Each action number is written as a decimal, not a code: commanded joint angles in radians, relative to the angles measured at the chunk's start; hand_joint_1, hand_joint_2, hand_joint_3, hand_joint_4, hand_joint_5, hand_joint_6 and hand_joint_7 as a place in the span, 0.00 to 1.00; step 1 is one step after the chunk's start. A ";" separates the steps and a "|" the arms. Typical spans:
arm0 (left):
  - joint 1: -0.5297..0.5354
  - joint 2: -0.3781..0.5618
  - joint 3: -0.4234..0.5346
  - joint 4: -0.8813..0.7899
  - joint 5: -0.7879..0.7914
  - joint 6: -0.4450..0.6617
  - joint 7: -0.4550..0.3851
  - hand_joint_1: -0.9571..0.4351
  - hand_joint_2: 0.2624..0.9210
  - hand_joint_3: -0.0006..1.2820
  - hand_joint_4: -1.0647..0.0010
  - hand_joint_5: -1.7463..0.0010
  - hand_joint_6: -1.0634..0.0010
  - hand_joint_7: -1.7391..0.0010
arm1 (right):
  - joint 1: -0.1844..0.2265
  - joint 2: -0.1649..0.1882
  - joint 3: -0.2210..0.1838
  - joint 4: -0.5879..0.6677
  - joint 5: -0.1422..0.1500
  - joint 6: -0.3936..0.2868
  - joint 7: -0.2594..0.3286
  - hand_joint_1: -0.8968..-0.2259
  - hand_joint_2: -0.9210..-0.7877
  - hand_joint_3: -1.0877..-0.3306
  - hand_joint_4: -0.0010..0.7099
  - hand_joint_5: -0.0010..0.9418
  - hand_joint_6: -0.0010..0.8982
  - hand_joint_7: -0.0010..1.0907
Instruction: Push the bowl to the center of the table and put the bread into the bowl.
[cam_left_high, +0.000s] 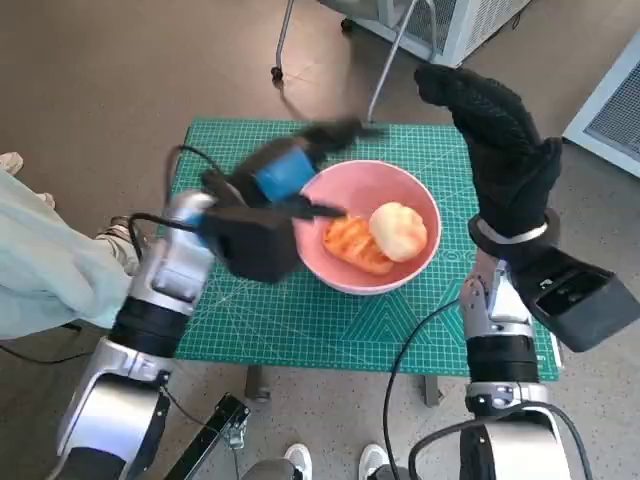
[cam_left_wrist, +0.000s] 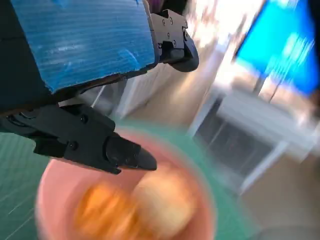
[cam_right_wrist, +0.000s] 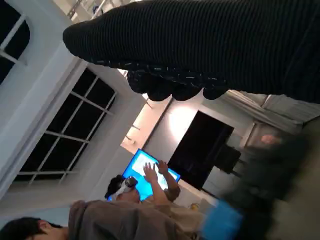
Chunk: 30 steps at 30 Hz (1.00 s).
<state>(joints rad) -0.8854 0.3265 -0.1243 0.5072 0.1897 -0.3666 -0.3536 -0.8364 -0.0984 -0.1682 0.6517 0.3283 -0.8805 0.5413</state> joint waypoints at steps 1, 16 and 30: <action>0.052 -0.057 0.089 -0.027 -0.111 -0.085 0.074 0.42 1.00 0.08 0.83 0.99 0.83 0.78 | 0.014 0.003 0.004 -0.008 -0.028 0.004 -0.033 0.31 0.00 0.37 0.39 0.00 0.00 0.69; 0.214 -0.167 0.193 -0.269 -0.311 -0.109 0.125 0.43 1.00 0.16 0.76 0.98 0.81 0.79 | -0.003 0.006 0.028 -0.064 -0.075 0.046 -0.117 0.33 0.00 0.34 0.39 0.00 0.01 0.71; 0.251 -0.165 0.192 -0.328 -0.349 -0.099 0.082 0.43 1.00 0.17 0.76 0.99 0.82 0.79 | -0.020 -0.005 0.042 -0.059 -0.076 0.064 -0.123 0.35 0.00 0.34 0.40 0.00 0.02 0.72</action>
<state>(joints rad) -0.6418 0.1606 0.0661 0.2010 -0.1450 -0.4653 -0.2607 -0.8467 -0.0990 -0.1310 0.5840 0.2655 -0.8251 0.4176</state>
